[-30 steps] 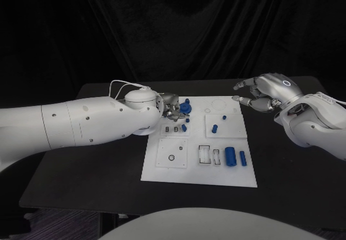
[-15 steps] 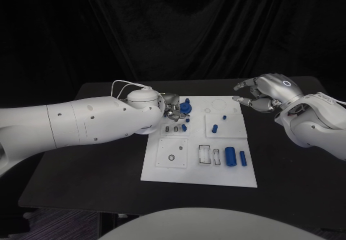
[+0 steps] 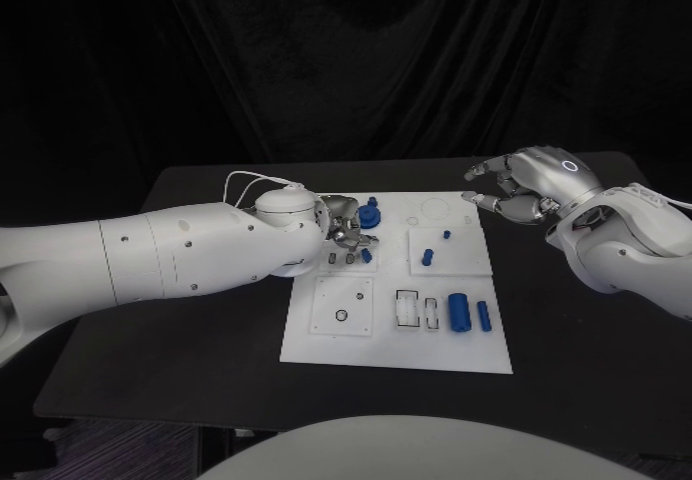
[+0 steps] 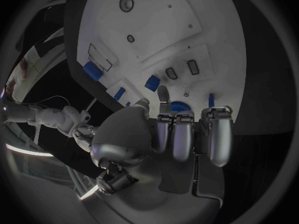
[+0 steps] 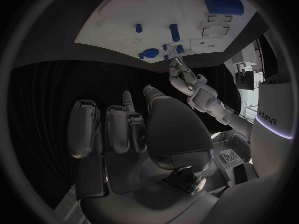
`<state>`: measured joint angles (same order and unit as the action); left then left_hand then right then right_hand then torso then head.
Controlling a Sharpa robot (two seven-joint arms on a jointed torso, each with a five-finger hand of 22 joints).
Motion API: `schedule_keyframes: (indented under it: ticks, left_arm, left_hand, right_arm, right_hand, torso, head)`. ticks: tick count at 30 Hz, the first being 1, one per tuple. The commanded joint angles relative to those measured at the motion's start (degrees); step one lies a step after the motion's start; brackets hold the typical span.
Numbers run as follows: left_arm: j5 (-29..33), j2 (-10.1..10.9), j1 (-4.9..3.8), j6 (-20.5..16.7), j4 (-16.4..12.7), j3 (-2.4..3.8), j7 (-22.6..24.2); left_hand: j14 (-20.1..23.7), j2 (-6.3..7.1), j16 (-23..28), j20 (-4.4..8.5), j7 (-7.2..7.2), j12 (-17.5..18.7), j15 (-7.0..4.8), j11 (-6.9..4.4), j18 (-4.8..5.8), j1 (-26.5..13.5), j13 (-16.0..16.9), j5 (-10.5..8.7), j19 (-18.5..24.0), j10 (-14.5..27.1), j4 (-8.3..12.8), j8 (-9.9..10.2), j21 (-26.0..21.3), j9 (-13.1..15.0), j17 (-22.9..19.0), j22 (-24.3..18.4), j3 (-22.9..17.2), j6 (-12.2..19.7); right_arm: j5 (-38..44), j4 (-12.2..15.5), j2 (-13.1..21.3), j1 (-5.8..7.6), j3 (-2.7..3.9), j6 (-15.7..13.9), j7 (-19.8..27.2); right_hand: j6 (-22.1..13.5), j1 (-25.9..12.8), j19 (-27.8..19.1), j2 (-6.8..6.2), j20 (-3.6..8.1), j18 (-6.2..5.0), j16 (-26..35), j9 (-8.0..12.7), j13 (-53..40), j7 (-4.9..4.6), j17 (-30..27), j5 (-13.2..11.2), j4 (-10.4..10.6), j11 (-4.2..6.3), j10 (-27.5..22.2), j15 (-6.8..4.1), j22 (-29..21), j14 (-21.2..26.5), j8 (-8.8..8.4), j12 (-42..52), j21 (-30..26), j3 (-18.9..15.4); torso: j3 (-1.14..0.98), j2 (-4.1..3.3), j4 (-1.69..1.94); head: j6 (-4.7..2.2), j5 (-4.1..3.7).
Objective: Assemble the parts on the task board
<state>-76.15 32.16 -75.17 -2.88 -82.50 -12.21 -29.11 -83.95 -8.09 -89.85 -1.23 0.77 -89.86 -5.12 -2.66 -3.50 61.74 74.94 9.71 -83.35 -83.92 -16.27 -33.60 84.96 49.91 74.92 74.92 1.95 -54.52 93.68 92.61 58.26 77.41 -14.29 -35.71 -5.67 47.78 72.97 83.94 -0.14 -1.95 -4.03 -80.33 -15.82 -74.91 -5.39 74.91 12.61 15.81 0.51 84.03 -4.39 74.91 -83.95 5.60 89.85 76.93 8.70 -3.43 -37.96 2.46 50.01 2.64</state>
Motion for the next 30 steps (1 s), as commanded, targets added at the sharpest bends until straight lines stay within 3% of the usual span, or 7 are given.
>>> schedule_keyframes:
  ticks: [1,19,30]
  left_arm:
    - [-0.05,-0.23,0.29,0.83,0.02,0.05,1.26]
    - [-0.05,-0.89,1.21,1.38,0.64,0.05,1.88]
    - [-0.05,-1.21,1.53,2.27,1.1,0.05,1.92]
  left_hand:
    - [-6.05,0.07,-0.15,0.34,-0.06,-0.14,-0.47,-0.31,0.86,0.39,15.06,0.31,-0.03,-6.08,0.02,0.44,-0.26,-0.04,15.08,4.78,-0.27,-0.63]
    - [-6.05,0.07,-0.15,0.35,-0.07,-0.14,-0.48,-0.31,0.82,0.31,15.06,0.35,0.05,-6.08,-0.04,0.83,-0.36,-0.03,15.08,4.64,-0.26,-0.87]
    - [-6.05,0.13,-0.15,0.34,-0.01,-0.14,-0.47,-0.28,0.71,0.79,15.06,0.95,0.3,-6.08,0.21,2.42,-0.68,-0.16,15.08,4.25,-0.57,-1.25]
  right_arm:
    - [0.17,0.07,0.01,-0.11,0.04,0.16,-1.0]
    - [0.17,0.05,0.04,-0.11,0.04,0.39,-1.11]
    - [0.17,-0.07,-0.09,-0.11,0.04,0.66,-1.27]
  right_hand:
    - [0.37,-0.05,1.5,0.35,-0.39,1.09,0.28,0.08,-15.09,-0.02,6.41,0.09,0.42,-0.39,5.97,0.48,11.2,-4.2,0.28,0.15,-0.31,0.01]
    - [0.42,-0.05,1.47,0.36,-0.39,1.07,0.37,0.11,-15.09,-0.03,6.33,0.11,0.4,-0.4,5.97,0.49,11.18,-4.18,0.26,0.15,-0.39,0.02]
    - [0.44,-0.03,1.45,0.36,-0.4,1.06,0.45,0.13,-15.09,-0.04,6.26,0.12,0.38,-0.4,5.97,0.49,11.15,-4.17,0.25,0.15,-0.48,0.02]
  torso:
    - [-0.01,0.01,-0.01]
    - [0.06,0.0,0.02]
    - [0.06,-0.01,-0.01]
  head:
    - [-0.01,-0.03]
    - [-0.01,-0.16]
    - [-0.01,-0.3]
